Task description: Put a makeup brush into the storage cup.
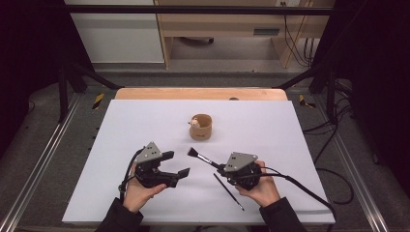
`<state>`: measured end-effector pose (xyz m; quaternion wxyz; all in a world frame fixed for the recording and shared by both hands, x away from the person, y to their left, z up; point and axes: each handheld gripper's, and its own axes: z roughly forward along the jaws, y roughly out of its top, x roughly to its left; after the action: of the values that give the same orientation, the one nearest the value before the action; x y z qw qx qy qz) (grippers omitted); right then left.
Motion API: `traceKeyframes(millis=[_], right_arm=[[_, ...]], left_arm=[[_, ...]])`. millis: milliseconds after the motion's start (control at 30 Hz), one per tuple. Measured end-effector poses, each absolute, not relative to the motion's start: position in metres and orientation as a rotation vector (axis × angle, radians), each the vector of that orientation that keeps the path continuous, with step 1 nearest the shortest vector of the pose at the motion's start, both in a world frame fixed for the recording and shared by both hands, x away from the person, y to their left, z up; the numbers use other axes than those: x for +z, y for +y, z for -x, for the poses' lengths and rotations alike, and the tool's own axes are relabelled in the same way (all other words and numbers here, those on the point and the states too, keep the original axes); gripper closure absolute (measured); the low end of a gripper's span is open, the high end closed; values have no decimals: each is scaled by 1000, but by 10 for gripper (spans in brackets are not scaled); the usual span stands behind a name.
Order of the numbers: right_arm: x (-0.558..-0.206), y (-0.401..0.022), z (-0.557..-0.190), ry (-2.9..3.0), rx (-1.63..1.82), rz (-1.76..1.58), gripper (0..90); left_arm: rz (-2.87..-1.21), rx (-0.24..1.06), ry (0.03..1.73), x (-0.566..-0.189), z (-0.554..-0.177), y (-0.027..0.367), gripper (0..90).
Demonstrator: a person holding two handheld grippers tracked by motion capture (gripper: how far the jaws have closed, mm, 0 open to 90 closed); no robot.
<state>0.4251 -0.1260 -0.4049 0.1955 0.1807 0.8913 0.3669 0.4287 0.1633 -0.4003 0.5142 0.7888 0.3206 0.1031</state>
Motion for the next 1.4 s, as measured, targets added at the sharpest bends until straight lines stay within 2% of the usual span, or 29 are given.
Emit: traceKeyframes(millis=[733, 1400], right_arm=[[-405, -124, -425, 2459, 1119, -530, 794], [-402, -123, -425, 2419, 1193, -534, 793]], left_arm=[[-1767, 210, 765, -405, -430, 155, 166], [-1742, 171, 734, -399, -434, 141, 198]])
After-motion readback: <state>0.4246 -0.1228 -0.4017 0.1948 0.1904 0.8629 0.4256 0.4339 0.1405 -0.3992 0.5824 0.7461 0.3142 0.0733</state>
